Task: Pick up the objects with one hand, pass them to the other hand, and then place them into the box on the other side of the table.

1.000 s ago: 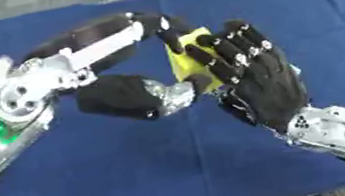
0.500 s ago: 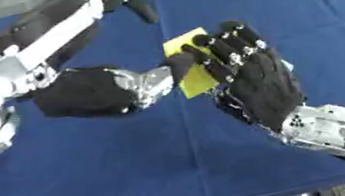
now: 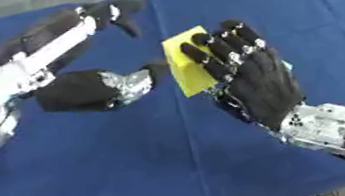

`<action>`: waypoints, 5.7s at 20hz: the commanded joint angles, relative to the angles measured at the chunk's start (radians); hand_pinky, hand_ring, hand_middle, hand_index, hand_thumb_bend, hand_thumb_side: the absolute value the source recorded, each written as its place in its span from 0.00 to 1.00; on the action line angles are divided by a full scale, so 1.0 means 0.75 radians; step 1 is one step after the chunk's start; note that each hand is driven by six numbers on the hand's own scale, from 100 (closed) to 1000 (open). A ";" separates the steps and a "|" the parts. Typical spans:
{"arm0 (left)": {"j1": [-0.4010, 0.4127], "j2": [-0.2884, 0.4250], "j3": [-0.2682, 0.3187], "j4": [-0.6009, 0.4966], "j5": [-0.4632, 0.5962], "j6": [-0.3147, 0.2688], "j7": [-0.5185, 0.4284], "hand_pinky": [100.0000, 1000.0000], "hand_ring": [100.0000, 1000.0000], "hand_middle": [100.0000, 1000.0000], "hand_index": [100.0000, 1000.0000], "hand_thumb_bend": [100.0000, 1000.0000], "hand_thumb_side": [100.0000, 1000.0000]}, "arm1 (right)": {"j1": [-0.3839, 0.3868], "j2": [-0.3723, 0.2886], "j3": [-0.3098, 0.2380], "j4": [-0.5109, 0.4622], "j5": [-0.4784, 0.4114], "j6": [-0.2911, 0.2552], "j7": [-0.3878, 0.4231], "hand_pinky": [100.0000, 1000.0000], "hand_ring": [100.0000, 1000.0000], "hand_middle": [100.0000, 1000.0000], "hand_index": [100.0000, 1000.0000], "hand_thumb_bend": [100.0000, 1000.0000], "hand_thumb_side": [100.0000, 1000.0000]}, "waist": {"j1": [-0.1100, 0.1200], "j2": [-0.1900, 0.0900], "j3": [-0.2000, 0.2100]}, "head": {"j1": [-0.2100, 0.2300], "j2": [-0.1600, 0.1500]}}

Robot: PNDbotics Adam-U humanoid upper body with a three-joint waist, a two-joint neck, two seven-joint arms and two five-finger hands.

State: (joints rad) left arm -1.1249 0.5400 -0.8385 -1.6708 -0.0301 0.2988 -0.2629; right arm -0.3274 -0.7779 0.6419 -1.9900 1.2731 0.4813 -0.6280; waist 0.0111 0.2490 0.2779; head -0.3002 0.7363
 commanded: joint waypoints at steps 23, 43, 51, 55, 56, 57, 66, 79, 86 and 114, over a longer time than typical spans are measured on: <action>-0.027 -0.148 0.139 0.392 -0.041 -0.350 -0.268 1.00 1.00 0.76 1.00 0.23 0.75 | -0.077 0.011 -0.013 -0.013 -0.052 0.277 -0.372 0.66 0.53 0.45 0.52 0.11 0.00 | -0.003 -0.014 -0.002 | -0.015 0.041; -0.065 -0.247 0.190 0.461 -0.041 -0.395 -0.438 1.00 1.00 0.76 1.00 0.21 0.79 | -0.122 0.020 -0.007 -0.013 -0.058 0.157 -0.372 0.68 0.54 0.45 0.52 0.11 0.00 | -0.008 -0.014 -0.008 | -0.025 0.045; -0.075 -0.274 0.195 0.467 -0.039 -0.380 -0.418 1.00 1.00 0.75 1.00 0.20 0.79 | -0.127 0.026 -0.003 -0.013 -0.083 0.120 -0.372 0.67 0.54 0.45 0.52 0.10 0.00 | -0.007 -0.016 -0.009 | -0.027 0.045; -0.081 -0.286 0.188 0.458 -0.032 -0.371 -0.417 1.00 1.00 0.75 1.00 0.20 0.80 | -0.125 0.027 0.001 -0.013 -0.094 0.110 -0.372 0.66 0.53 0.45 0.52 0.11 0.00 | -0.008 -0.015 -0.008 | -0.026 0.045; -0.082 -0.287 0.185 0.454 -0.030 -0.370 -0.420 1.00 1.00 0.75 1.00 0.20 0.80 | -0.124 0.028 0.002 -0.013 -0.096 0.110 -0.372 0.66 0.53 0.45 0.52 0.11 0.00 | -0.008 -0.014 -0.008 | -0.026 0.045; -0.083 -0.288 0.183 0.450 -0.029 -0.369 -0.424 1.00 1.00 0.75 0.99 0.21 0.80 | -0.123 0.028 0.003 -0.013 -0.098 0.108 -0.372 0.66 0.53 0.45 0.52 0.10 0.00 | -0.008 -0.014 -0.008 | -0.026 0.045; -0.089 -0.299 0.167 0.431 -0.054 -0.378 -0.472 1.00 1.00 0.76 0.99 0.25 0.75 | -0.110 0.022 0.018 -0.013 -0.120 0.117 -0.372 0.62 0.51 0.44 0.51 0.10 0.00 | -0.006 -0.008 -0.008 | -0.031 0.045; -0.095 -0.295 0.165 0.406 -0.082 -0.501 -0.654 1.00 1.00 0.78 1.00 0.28 0.76 | -0.089 0.020 0.040 -0.013 -0.187 0.100 -0.336 0.54 0.47 0.43 0.51 0.09 0.00 | -0.005 -0.005 -0.008 | -0.048 0.045; -0.099 -0.286 0.178 0.404 -0.074 -0.572 -0.742 1.00 1.00 0.79 1.00 0.29 0.79 | -0.084 0.021 0.031 -0.013 -0.207 0.131 -0.334 0.51 0.46 0.43 0.51 0.10 0.00 | -0.006 -0.004 -0.012 | -0.050 0.045; -0.089 -0.401 0.150 0.459 -0.263 -0.370 -0.448 1.00 1.00 0.74 0.96 0.24 0.83 | -0.089 0.045 0.081 -0.013 -0.173 0.179 -0.333 0.41 0.42 0.40 0.51 0.13 0.00 | -0.009 0.003 -0.010 | -0.059 0.045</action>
State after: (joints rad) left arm -1.1714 0.2499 -0.7343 -1.3214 -0.2237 0.0168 -0.6133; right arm -0.3842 -0.7423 0.6964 -1.9849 1.1360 0.4326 -0.6826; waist 0.0047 0.2663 0.2718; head -0.3410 0.7643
